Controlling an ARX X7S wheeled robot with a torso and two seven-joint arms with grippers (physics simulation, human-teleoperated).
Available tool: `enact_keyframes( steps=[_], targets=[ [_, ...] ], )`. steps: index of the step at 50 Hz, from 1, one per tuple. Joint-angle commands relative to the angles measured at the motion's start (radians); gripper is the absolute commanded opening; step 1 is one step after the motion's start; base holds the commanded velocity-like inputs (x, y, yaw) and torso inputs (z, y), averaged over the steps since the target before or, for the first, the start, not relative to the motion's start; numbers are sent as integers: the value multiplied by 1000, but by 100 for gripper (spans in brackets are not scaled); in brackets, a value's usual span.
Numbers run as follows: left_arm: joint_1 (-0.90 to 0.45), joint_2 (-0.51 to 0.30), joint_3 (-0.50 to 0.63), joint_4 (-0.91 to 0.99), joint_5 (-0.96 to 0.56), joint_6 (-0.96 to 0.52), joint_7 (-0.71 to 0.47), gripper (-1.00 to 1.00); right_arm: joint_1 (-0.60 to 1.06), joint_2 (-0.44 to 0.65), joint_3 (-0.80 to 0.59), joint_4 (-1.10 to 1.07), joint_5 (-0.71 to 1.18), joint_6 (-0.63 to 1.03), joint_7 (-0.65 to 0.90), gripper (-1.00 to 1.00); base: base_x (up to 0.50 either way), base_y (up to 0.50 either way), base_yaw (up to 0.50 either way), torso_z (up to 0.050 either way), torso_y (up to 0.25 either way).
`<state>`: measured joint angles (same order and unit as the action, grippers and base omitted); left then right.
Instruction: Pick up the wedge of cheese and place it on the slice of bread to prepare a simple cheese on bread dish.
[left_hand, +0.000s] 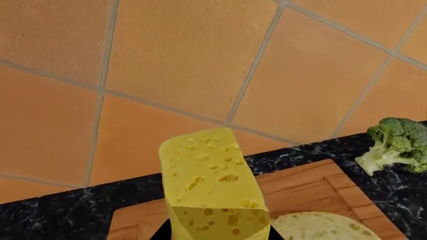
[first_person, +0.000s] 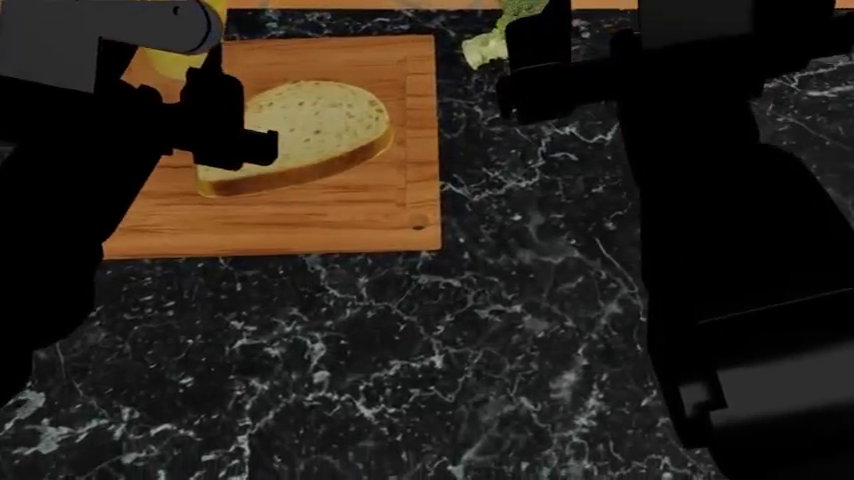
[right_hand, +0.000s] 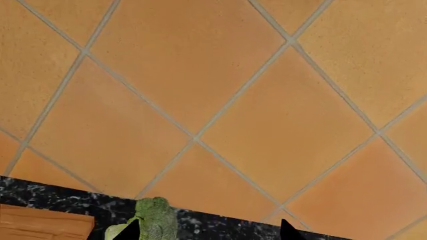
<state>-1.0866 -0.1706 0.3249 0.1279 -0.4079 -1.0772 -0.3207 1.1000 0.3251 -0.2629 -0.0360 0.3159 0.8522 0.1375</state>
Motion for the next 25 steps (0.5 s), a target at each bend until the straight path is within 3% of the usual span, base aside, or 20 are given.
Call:
enact_keyframes(
  steps=[1, 25],
  targets=[
    [-10, -3, 0, 47, -24, -7, -13, -100, -3, 3, -3, 1, 1, -1, 2, 100, 0, 0, 0, 0, 0],
    [44, -2, -97, 170, -197, -110, 46, -100, -37, 2, 11, 22, 5, -48, 11, 100, 0, 0, 0, 0, 0]
  ],
)
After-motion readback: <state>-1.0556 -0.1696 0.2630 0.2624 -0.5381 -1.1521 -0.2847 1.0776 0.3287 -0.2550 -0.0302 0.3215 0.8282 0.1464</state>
